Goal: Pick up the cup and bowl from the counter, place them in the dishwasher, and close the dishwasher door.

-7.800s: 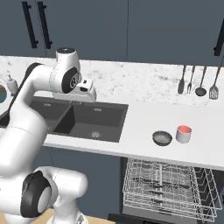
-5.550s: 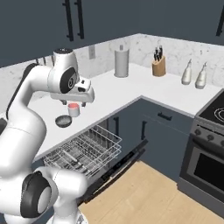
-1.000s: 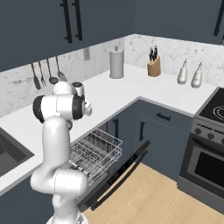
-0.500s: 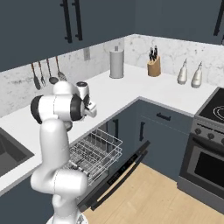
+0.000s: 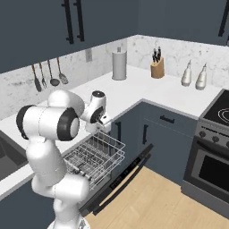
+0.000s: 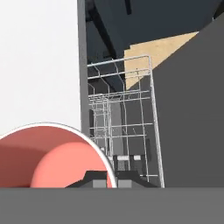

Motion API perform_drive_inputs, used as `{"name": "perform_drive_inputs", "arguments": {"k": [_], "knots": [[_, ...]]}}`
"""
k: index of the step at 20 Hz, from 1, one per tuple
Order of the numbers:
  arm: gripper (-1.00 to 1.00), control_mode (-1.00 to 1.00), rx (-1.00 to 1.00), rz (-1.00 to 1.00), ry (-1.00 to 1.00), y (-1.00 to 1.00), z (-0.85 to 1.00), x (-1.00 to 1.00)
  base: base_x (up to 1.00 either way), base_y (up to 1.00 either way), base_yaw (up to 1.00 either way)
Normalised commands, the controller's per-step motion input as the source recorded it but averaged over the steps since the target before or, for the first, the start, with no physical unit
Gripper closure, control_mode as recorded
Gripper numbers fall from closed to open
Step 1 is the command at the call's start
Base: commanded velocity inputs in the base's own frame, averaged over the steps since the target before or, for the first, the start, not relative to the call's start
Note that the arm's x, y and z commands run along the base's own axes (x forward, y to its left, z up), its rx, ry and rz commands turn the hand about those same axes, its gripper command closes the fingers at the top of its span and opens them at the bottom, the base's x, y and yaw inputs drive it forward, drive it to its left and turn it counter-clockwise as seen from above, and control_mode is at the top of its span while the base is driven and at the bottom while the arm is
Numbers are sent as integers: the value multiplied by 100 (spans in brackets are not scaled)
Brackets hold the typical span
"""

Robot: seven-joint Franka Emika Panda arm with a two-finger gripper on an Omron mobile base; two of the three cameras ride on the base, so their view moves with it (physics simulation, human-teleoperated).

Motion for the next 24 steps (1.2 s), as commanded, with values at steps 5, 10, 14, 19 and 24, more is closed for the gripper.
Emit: {"name": "perform_drive_inputs", "arguments": {"k": [5, 10, 14, 19, 24], "knots": [[100, -100, 11, -8, 0, -84, -9, -75, 0, 0, 0], [100, -100, 20, -2, 0, -38, -26, -11, 0, 0, 0], [100, -100, 29, 0, 4, -8, -49, 9, 0, 0, 0], [100, -100, 25, 0, 3, 0, -48, 12, 0, 0, 0], [100, -100, 18, 0, 3, 0, -29, 36, 0, 0, 0]]}}
